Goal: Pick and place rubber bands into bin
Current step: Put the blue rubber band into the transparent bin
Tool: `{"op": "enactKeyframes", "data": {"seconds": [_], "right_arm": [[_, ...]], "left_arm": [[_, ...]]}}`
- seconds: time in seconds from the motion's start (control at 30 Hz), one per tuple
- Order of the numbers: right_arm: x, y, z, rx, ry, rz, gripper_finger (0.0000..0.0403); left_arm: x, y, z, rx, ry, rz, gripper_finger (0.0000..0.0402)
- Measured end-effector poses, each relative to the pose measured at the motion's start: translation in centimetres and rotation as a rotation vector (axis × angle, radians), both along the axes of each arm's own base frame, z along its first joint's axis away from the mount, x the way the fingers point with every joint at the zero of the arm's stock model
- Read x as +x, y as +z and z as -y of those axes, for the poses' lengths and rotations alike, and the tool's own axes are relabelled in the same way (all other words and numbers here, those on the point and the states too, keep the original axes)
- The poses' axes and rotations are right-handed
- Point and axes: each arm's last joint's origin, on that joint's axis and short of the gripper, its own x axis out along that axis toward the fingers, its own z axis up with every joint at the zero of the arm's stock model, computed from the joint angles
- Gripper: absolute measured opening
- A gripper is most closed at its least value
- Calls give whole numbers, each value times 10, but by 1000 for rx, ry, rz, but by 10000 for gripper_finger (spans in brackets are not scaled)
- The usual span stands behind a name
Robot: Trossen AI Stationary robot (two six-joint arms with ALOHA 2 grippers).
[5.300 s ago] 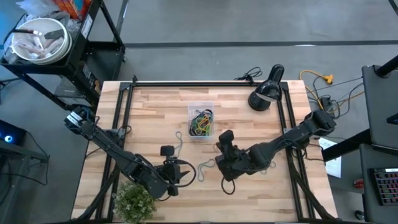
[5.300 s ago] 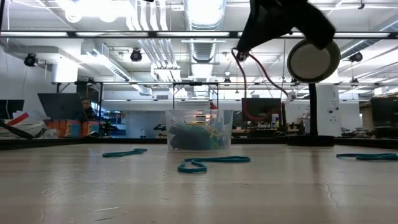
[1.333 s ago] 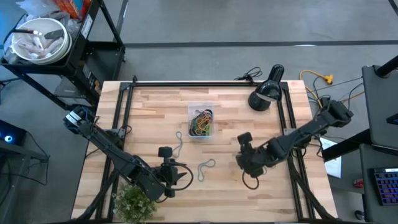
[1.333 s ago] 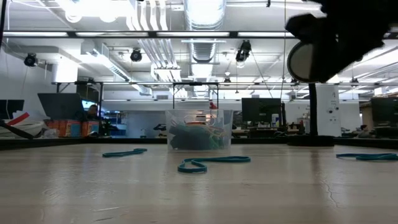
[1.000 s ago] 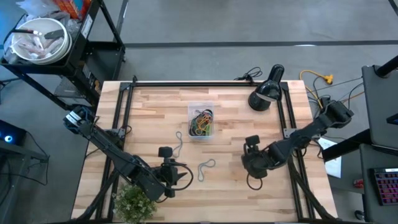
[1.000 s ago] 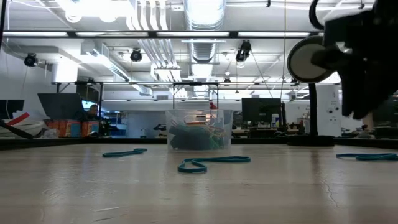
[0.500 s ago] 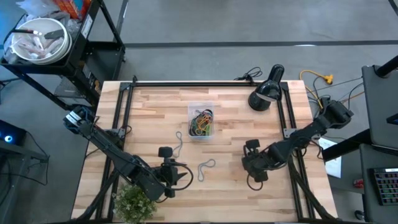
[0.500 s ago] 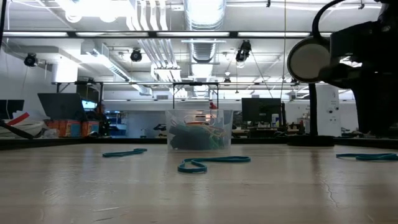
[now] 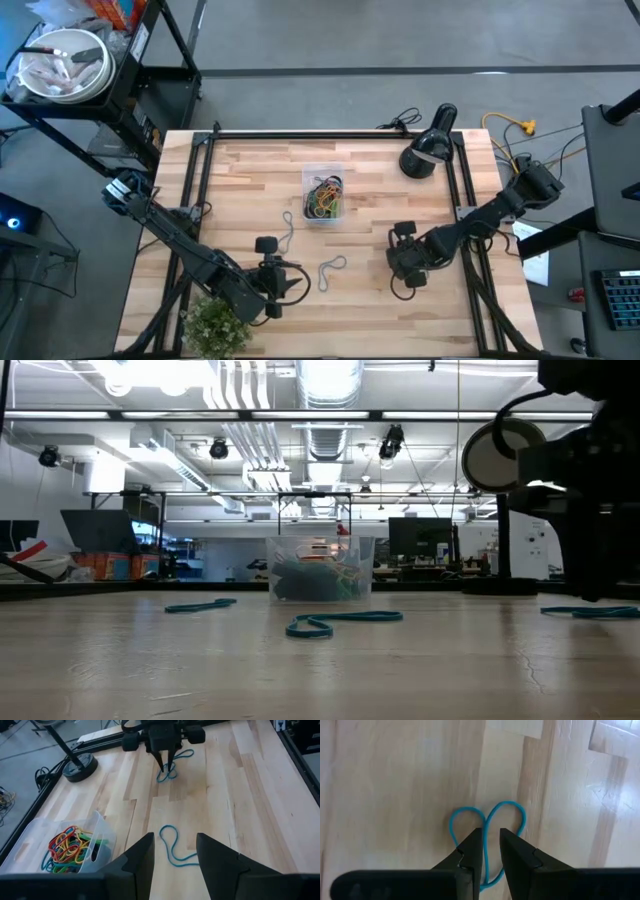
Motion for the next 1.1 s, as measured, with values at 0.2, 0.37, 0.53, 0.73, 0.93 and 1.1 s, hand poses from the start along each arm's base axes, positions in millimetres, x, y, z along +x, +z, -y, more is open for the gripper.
{"op": "enactKeyframes", "data": {"seconds": [0.2, 0.37, 0.53, 0.73, 0.93, 1.1], "right_arm": [[-1, -5, 1, 27, 1, -1, 59], [-3, -9, 2, 31, -5, 4, 58], [-4, -10, 2, 30, -6, 0, 45], [-4, -10, 2, 28, 2, -3, 11], [-4, -9, 2, 26, 2, -4, 9], [-1, -2, 0, 28, -1, 7, 8]], "left_arm": [[0, 0, 0, -3, 0, 3, 132], [0, 0, 0, -3, 0, 3, 132], [0, 0, 0, -2, 0, 3, 132], [0, 0, 0, -2, 0, 3, 132], [0, 0, 0, -2, 0, 3, 132], [0, 0, 0, -2, 0, 3, 132]]}}
